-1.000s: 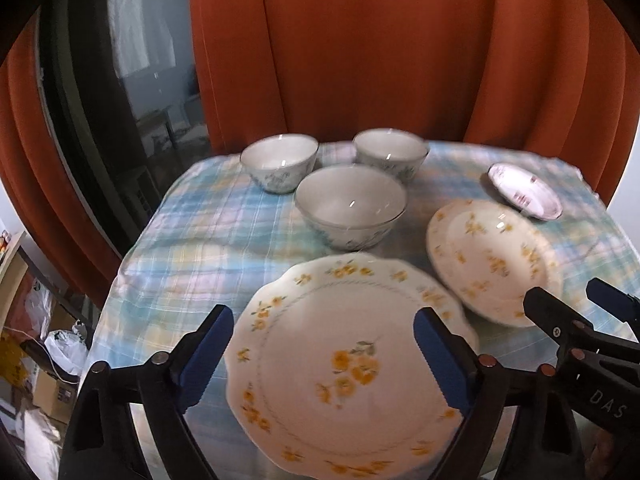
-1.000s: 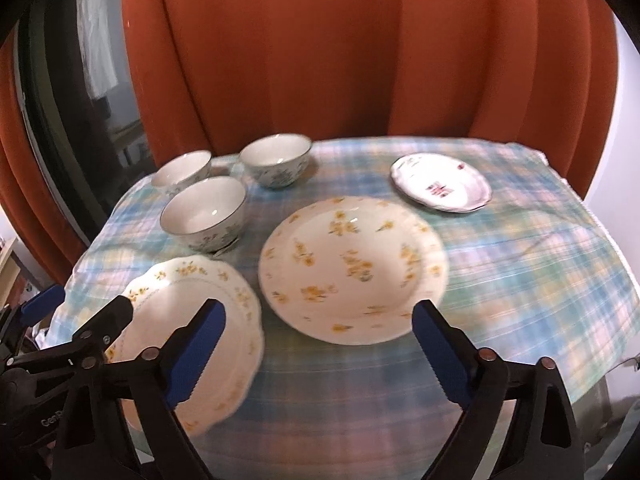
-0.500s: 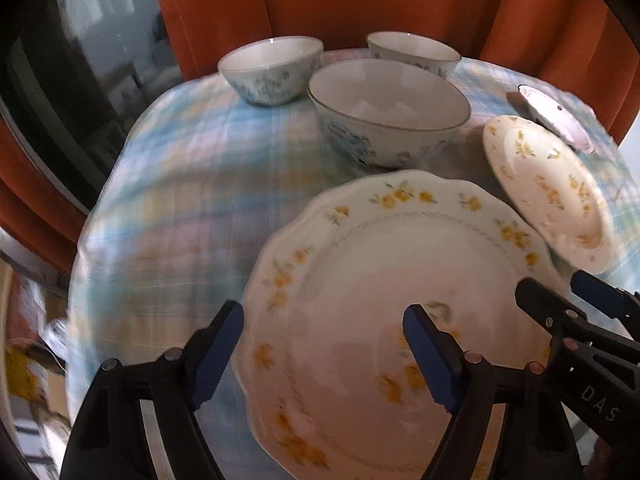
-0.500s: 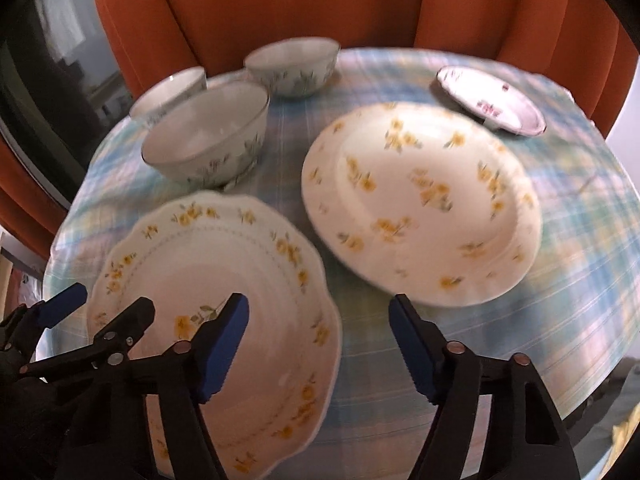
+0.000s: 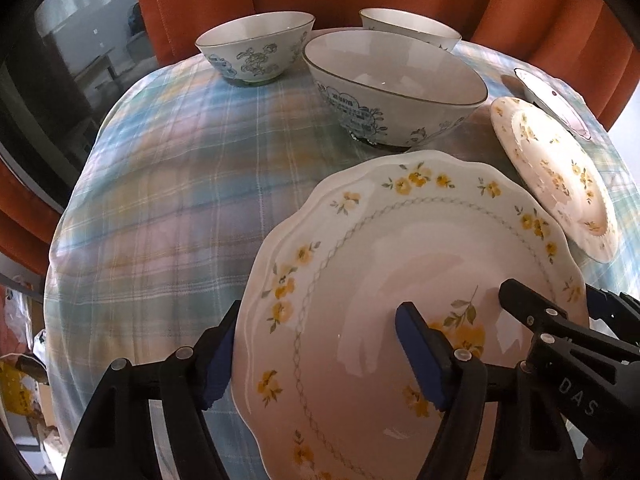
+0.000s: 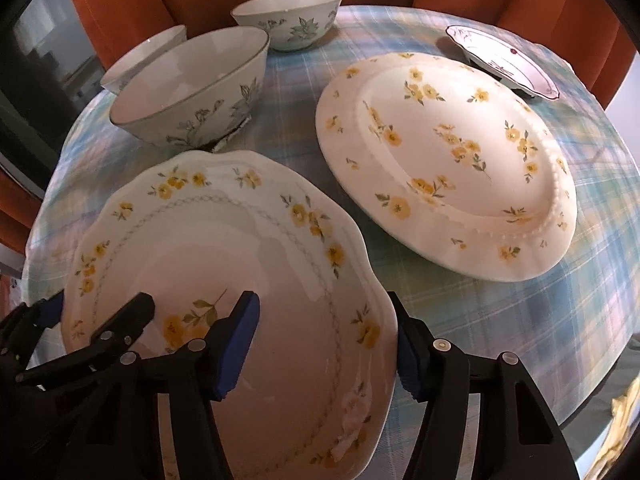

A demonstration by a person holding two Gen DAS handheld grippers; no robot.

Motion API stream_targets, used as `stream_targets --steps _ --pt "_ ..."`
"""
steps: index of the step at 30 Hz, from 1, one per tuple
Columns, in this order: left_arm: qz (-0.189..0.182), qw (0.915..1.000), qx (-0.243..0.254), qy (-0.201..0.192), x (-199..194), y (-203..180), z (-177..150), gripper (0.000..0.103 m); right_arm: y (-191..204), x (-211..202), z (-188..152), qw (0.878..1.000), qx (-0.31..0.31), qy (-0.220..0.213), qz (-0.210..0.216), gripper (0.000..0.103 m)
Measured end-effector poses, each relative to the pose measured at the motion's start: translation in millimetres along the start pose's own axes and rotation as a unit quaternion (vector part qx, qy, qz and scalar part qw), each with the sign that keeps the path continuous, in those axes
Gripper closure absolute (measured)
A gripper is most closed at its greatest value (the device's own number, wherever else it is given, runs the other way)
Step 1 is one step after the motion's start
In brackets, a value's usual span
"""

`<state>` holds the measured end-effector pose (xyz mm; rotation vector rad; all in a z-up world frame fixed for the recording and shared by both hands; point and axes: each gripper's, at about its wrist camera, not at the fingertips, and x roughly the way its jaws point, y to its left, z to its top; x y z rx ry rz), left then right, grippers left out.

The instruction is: Organize plates and bowls

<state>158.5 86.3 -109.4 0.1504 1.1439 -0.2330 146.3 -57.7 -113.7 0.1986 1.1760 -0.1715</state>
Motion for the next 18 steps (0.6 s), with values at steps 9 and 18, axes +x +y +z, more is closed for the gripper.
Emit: stream_targets --steps 9,18 --pt "-0.01 0.9999 -0.009 0.005 -15 -5 4 0.029 4 -16 1 1.0 -0.009 0.007 -0.028 0.038" --pt "-0.009 0.9995 -0.005 -0.03 -44 -28 14 0.028 -13 -54 6 0.999 -0.006 -0.023 -0.031 0.038"
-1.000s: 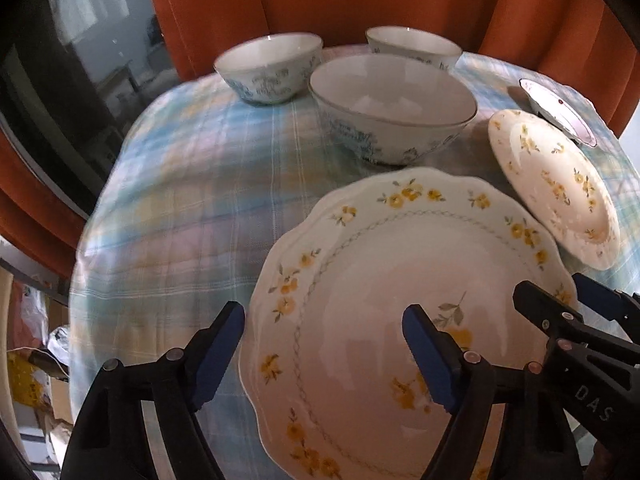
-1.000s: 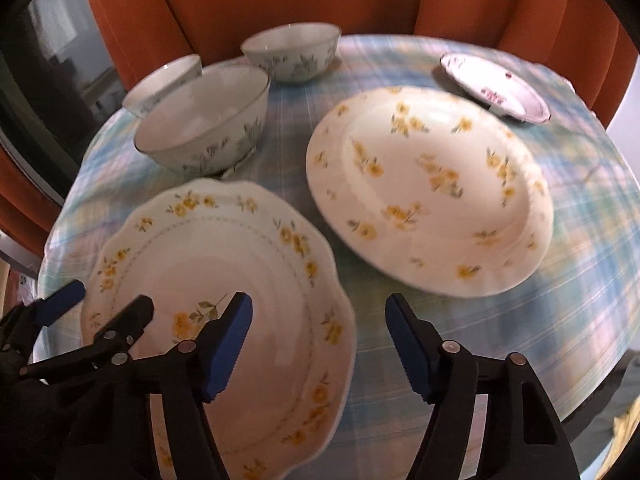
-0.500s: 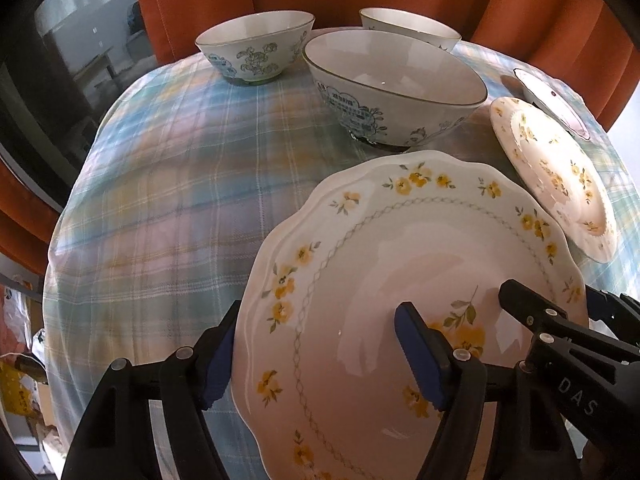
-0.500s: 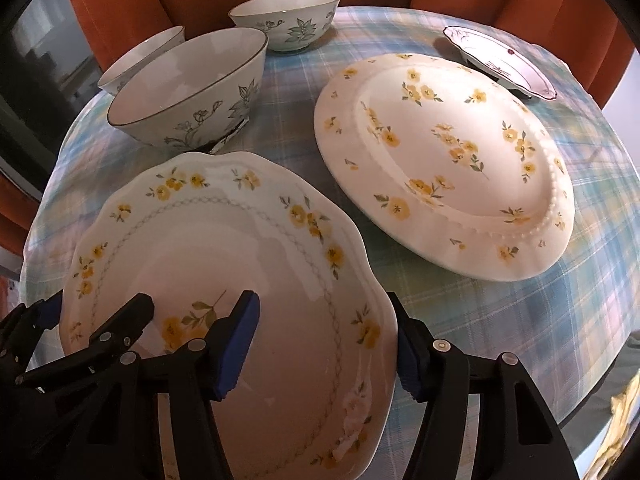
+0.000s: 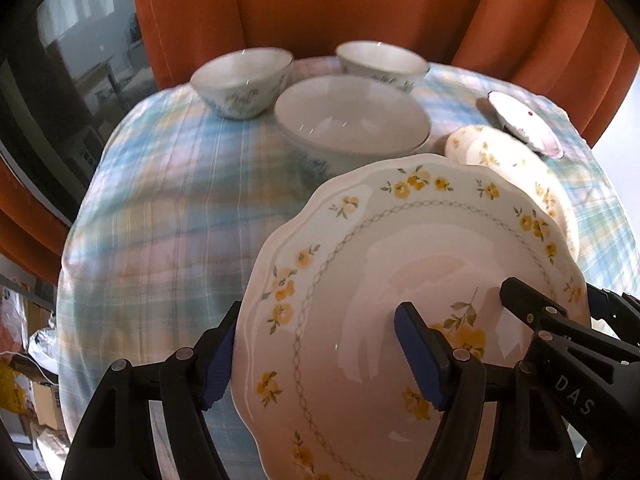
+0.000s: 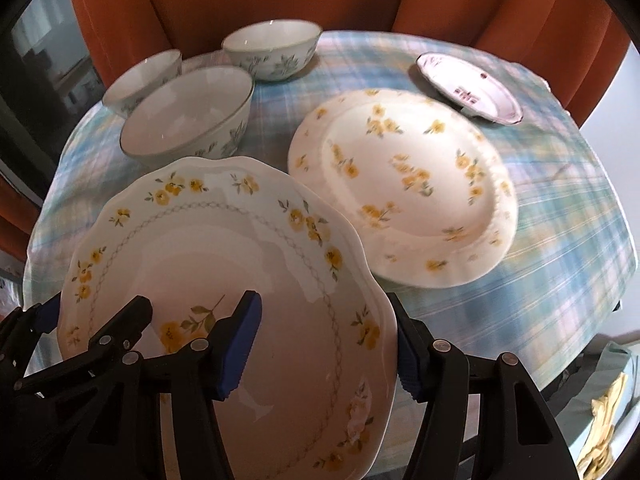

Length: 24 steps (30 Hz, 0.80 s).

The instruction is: Organize plates and bowls

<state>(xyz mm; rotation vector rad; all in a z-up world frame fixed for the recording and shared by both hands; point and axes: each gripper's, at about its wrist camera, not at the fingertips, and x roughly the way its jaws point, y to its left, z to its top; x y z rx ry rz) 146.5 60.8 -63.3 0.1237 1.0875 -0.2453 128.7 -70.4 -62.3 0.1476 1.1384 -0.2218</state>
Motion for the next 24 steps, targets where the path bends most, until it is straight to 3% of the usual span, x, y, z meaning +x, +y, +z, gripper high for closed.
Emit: stream_targets --steps 9,24 --pt "0.012 0.9997 -0.019 -0.008 0 -53 8 0.028 -50 -2 9 1.0 0.007 -0.015 0.022 0.038" --pt "0.021 0.9987 -0.038 -0.025 11 -178 34 0.028 -181 3 47 0.999 -0.015 -0.032 0.034 0.038"
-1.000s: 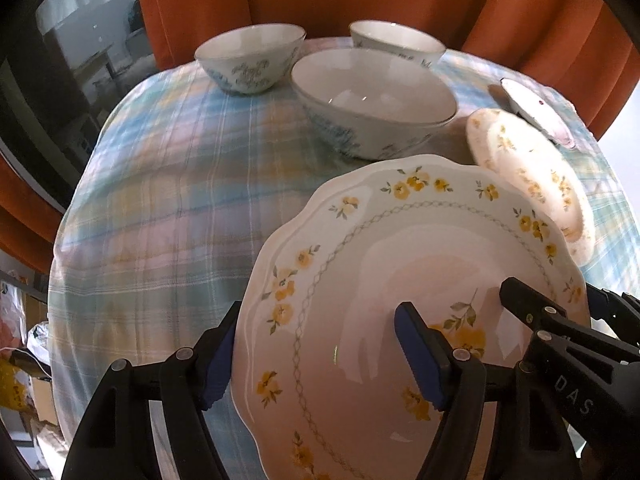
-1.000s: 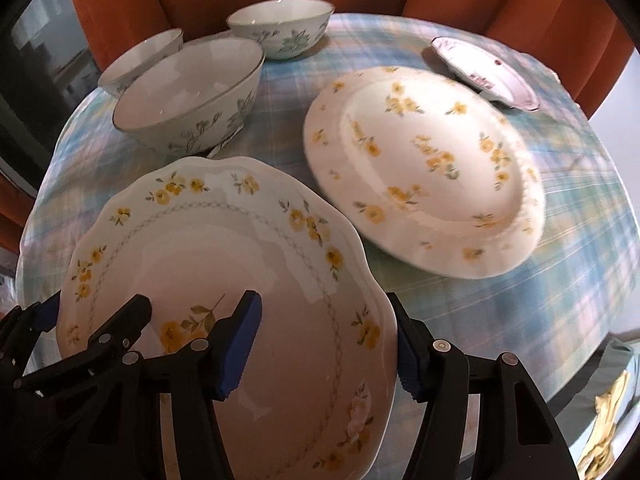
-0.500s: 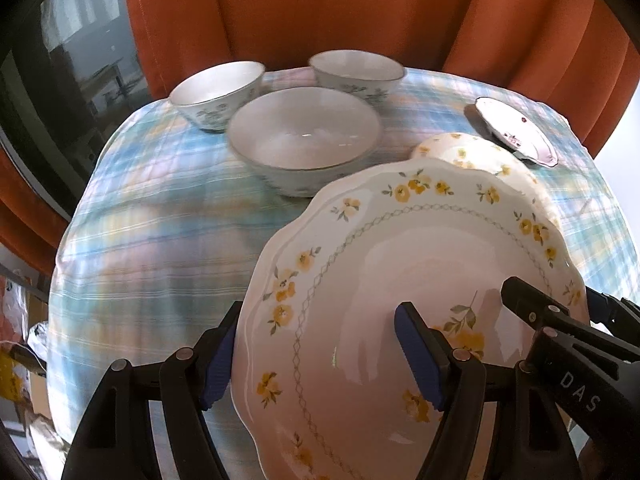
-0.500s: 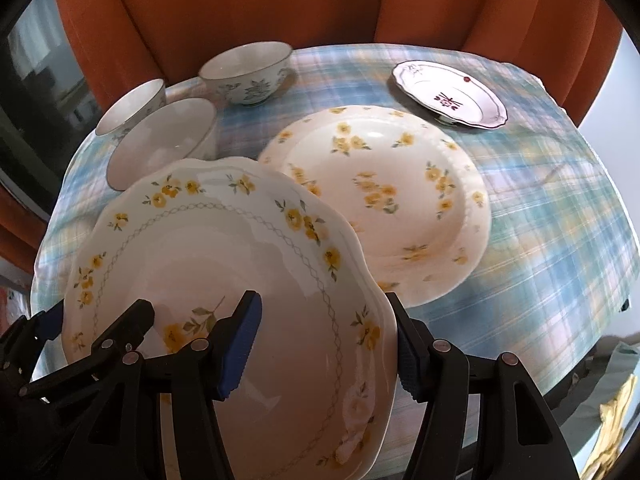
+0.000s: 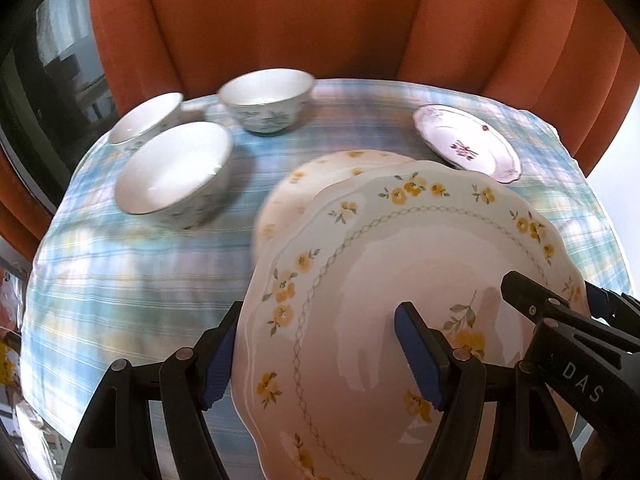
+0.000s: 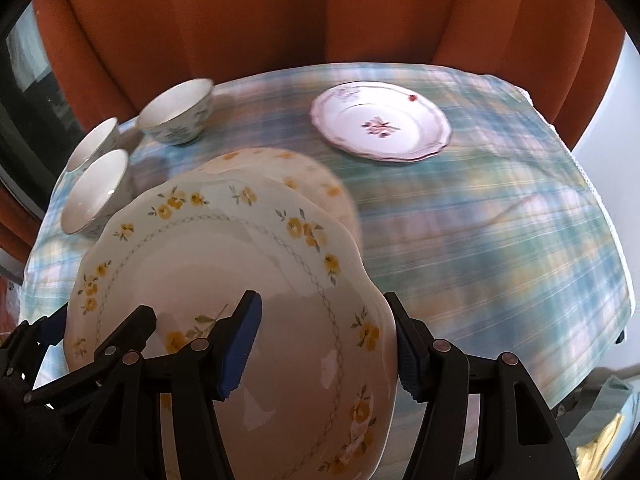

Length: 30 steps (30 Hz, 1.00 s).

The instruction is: Organize plates and bowls

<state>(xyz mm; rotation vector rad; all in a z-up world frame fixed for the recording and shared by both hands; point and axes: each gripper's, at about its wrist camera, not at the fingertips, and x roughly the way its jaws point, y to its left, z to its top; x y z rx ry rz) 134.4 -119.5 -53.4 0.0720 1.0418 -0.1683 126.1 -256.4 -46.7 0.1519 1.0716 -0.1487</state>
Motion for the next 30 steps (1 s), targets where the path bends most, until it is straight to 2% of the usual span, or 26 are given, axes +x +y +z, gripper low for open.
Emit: stream_targets --steps 9,18,22,30 --pt "-0.01 0.9999 0.003 0.009 16 -72 -1 0.029 -74 11 4 1.0 0.0 0.007 -0.009 0.038" --pt "-0.029 0.9984 0.047 0.01 27 -138 -4 0.028 -141 19 -5 0.998 0.034 0.023 -0.039 0.038" --pt "-0.033 0.9978 0.052 0.025 37 -152 -5 0.028 -162 25 -9 0.997 0.046 0.037 -0.047 0.038" --pt "-0.025 0.9978 0.057 0.025 37 -166 -8 0.028 -178 38 -12 0.996 0.048 0.055 -0.046 0.038"
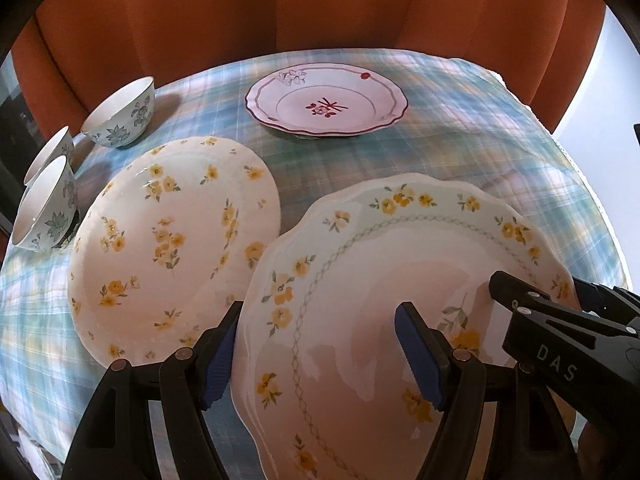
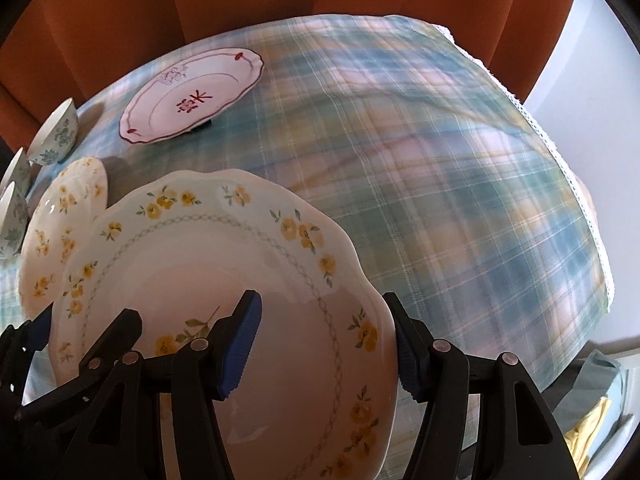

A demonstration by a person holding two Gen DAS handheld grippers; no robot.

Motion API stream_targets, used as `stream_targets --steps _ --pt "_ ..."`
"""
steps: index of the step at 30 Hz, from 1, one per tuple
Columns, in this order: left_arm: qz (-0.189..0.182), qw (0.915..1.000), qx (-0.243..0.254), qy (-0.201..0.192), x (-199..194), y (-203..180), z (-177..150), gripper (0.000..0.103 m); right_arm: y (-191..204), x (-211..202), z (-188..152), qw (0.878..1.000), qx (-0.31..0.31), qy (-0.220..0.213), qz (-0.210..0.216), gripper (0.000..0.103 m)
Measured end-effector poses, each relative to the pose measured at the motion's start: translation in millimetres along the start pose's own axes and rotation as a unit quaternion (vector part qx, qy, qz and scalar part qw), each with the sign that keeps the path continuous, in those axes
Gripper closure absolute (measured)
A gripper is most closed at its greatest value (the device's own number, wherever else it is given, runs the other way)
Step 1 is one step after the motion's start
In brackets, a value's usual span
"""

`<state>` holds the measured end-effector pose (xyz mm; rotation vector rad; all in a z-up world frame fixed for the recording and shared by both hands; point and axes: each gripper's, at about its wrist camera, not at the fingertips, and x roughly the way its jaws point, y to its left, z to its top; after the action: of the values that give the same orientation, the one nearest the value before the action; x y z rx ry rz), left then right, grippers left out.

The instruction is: Organize plates and bowls

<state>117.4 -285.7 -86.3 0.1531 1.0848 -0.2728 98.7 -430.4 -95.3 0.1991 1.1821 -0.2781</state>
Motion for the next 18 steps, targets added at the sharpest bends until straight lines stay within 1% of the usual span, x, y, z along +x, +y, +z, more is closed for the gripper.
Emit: stream_targets --steps 6,10,11,13,15,18 --pt "0.003 0.9995 -0.015 0.028 11 0 -4 0.028 -4 8 0 1.0 -0.007 0.009 -0.001 0.038" --pt "0.005 0.9985 -0.028 0.047 22 4 -6 0.028 1 15 2 1.0 -0.023 0.015 0.007 0.038" --pt "0.004 0.9983 -0.029 0.051 24 4 -7 0.028 2 17 3 0.999 -0.027 0.016 0.003 0.038" --pt "0.004 0.9983 -0.029 0.051 26 2 -6 0.024 -1 20 6 1.0 -0.02 0.016 0.011 0.038" --pt "0.002 0.9982 -0.031 0.051 29 3 -5 0.022 1 20 7 1.0 -0.026 0.013 0.009 0.037" --pt "-0.003 0.9981 -0.032 0.052 32 3 -5 0.018 3 22 8 0.999 -0.035 0.016 0.012 0.032"
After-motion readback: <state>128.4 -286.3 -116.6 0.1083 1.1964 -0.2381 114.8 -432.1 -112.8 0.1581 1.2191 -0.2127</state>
